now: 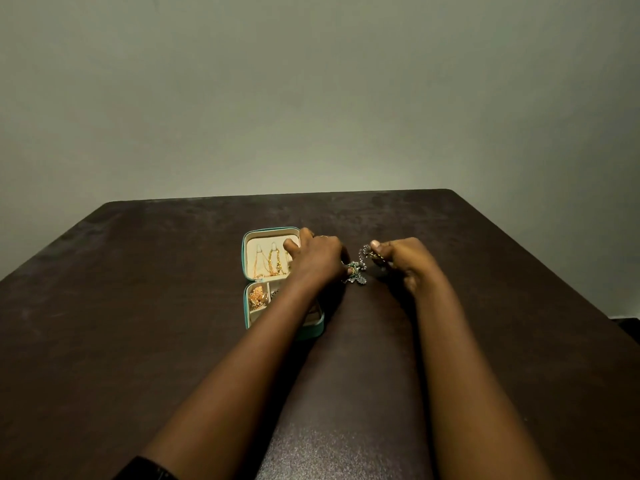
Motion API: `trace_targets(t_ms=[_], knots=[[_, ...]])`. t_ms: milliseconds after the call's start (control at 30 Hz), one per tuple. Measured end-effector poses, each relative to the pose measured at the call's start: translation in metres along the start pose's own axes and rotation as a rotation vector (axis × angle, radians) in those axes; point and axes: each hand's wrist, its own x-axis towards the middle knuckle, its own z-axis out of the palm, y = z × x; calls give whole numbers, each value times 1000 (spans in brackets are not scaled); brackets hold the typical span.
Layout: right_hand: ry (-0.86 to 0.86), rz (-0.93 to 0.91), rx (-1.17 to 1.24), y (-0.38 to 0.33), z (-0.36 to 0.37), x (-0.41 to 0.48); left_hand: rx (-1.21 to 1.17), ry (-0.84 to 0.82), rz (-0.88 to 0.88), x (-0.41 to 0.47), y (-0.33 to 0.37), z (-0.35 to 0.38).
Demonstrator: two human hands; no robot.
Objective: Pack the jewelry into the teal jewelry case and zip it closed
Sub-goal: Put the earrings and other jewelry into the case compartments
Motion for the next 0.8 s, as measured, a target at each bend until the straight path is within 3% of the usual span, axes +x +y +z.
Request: trace_targets(t_ms=[200, 333, 467, 567, 800], knots=[[-74, 182, 147, 0, -6, -1, -80, 18, -66, 4, -4, 8], [-72, 141, 143, 0, -4, -3, -108, 34, -60, 4, -4, 8], [4, -23, -86, -1, 1, -4, -149, 64, -63, 4, -8, 6], [-30, -124, -191, 2, 4, -2, -194, 73, -62, 4, -7, 6], [-17, -205, -516, 5, 5, 2, -325, 95, -34, 4, -12, 6]])
